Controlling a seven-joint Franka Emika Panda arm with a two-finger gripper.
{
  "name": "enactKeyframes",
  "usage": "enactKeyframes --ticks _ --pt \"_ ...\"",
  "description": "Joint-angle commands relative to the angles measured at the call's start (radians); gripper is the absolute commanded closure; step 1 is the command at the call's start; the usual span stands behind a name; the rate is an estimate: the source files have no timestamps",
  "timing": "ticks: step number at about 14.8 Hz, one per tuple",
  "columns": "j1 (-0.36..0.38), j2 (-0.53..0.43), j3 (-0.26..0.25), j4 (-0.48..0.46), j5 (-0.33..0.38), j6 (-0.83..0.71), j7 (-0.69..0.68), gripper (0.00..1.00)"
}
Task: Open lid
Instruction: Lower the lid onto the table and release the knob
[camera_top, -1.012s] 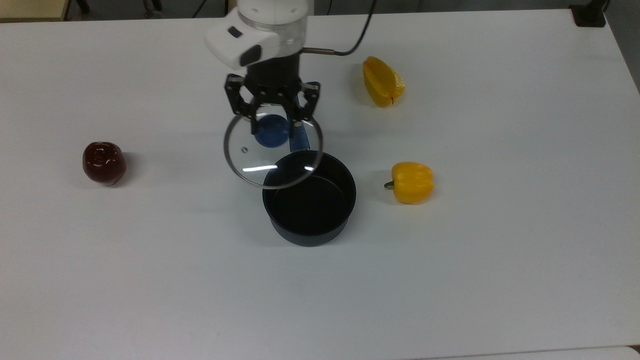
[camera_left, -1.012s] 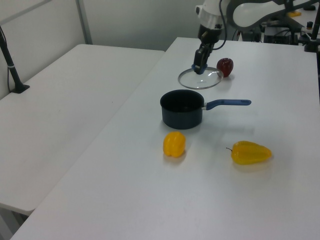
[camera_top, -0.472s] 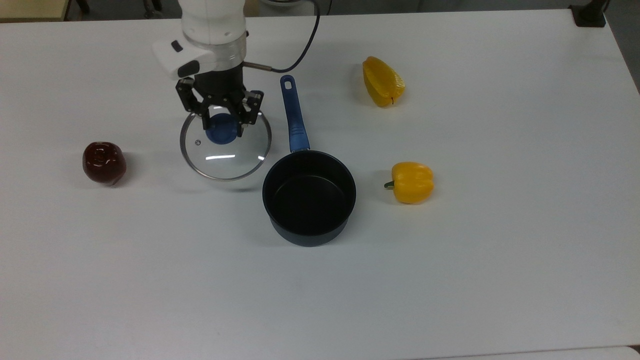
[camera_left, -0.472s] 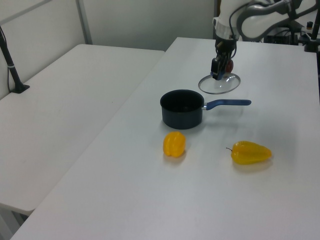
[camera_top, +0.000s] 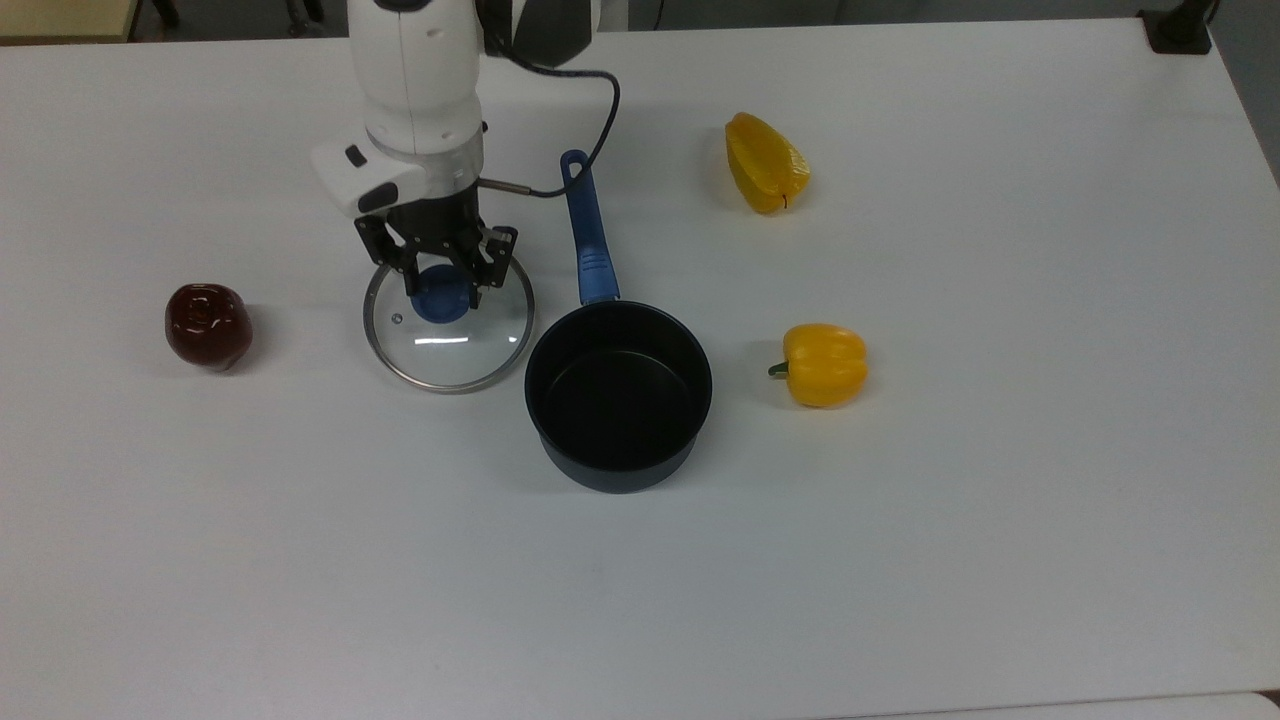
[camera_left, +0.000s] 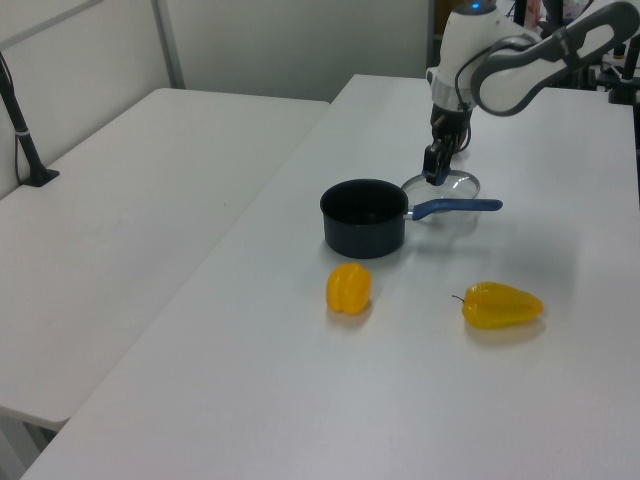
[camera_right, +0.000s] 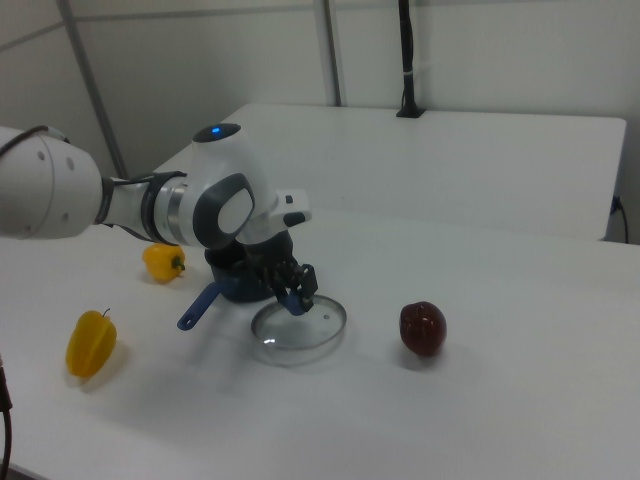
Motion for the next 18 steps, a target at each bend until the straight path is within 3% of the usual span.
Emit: enactKeyframes --ticks 1,2,3,4,5,8,12,18 --pt "0.000 0.015 0.002 -0.006 -0.031 0.039 -0.007 0.46" --pt "0.000 0.015 0.002 -0.008 -0.037 0.035 -0.007 0.45" --pt "-0.002 0.015 0.002 -0.009 -0.045 0.025 -0.005 0.38" --pt "0.000 0.015 0.002 -0.009 -0.048 0.018 0.001 0.16" --pt "0.004 0.015 0.002 -0.003 -0.050 -0.020 0.004 0.00" --pt "0.014 0.002 0.001 0.023 -0.050 -0.083 0.005 0.00" --pt "0.075 -0.025 0.002 0.164 -0.051 -0.310 0.007 0.00" --pt "0.193 -0.203 -0.012 0.203 -0.001 -0.551 0.005 0.00"
